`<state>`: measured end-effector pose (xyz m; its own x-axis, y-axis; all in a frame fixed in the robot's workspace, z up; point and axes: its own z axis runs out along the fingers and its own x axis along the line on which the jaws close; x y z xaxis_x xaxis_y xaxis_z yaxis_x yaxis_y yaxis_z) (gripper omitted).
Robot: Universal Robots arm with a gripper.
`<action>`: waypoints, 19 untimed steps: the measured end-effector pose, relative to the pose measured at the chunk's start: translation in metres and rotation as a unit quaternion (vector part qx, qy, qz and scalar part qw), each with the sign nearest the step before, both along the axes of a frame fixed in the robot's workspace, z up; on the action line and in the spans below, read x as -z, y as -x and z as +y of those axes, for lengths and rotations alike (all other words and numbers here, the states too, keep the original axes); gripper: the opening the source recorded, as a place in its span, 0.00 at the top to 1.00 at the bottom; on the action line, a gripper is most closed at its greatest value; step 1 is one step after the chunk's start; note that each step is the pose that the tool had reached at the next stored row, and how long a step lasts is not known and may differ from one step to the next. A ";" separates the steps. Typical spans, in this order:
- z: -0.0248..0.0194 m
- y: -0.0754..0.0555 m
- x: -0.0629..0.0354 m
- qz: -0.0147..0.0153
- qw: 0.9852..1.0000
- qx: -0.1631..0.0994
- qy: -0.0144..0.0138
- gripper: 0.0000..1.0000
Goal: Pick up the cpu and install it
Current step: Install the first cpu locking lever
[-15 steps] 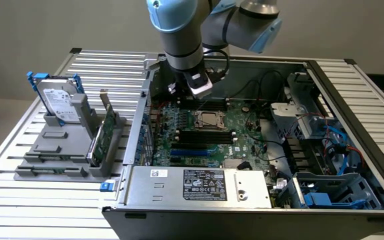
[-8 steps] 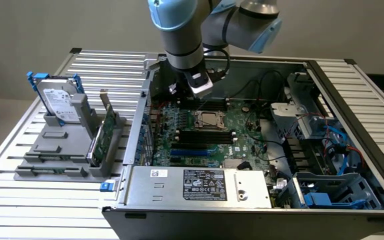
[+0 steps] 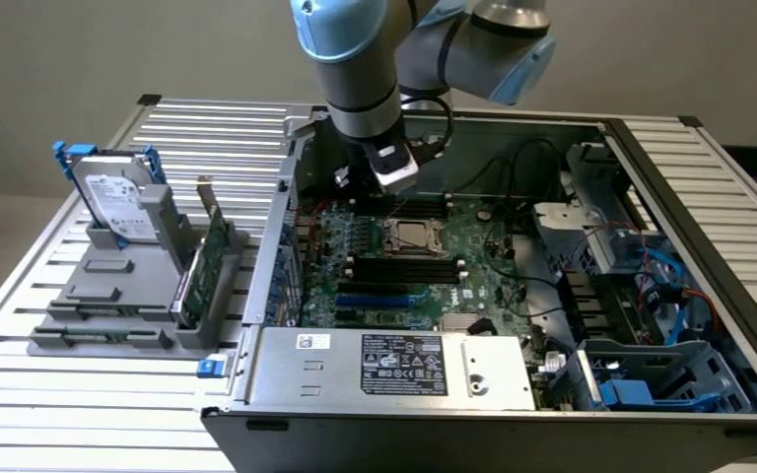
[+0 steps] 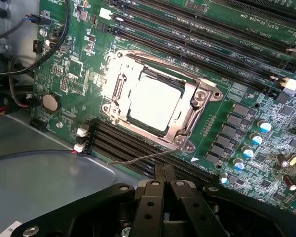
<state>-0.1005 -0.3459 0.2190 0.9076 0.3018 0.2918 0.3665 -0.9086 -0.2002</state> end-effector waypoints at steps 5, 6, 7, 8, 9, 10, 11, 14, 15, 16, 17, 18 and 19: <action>0.0014 0.000 0.0018 0.000 1.000 0.012 0.002 0.89; 0.0017 0.000 0.0022 0.000 1.000 0.014 0.002 0.89; 0.0019 0.000 0.0026 0.000 1.000 0.017 0.003 0.89; 0.0022 0.000 0.0029 0.000 1.000 0.020 0.003 0.89; 0.0023 0.000 0.0033 0.000 1.000 0.022 0.004 0.89; 0.0025 0.000 0.0037 0.000 1.000 0.025 0.004 0.89; 0.0026 -0.001 0.0041 0.000 1.000 0.028 0.005 0.89; 0.0030 0.000 0.0052 0.000 0.999 0.037 0.006 0.89; 0.0031 0.000 0.0055 0.000 0.999 0.039 0.006 0.89; 0.0033 -0.001 0.0060 0.000 0.999 0.042 0.006 0.89; 0.0034 0.000 0.0064 0.000 0.999 0.046 0.006 0.89; 0.0036 -0.001 0.0069 0.000 0.999 0.049 0.006 0.89; 0.0037 -0.001 0.0075 0.000 0.999 0.053 0.006 0.89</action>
<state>-0.1000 -0.3422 0.2115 0.9348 0.2074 0.2884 0.2677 -0.9449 -0.1883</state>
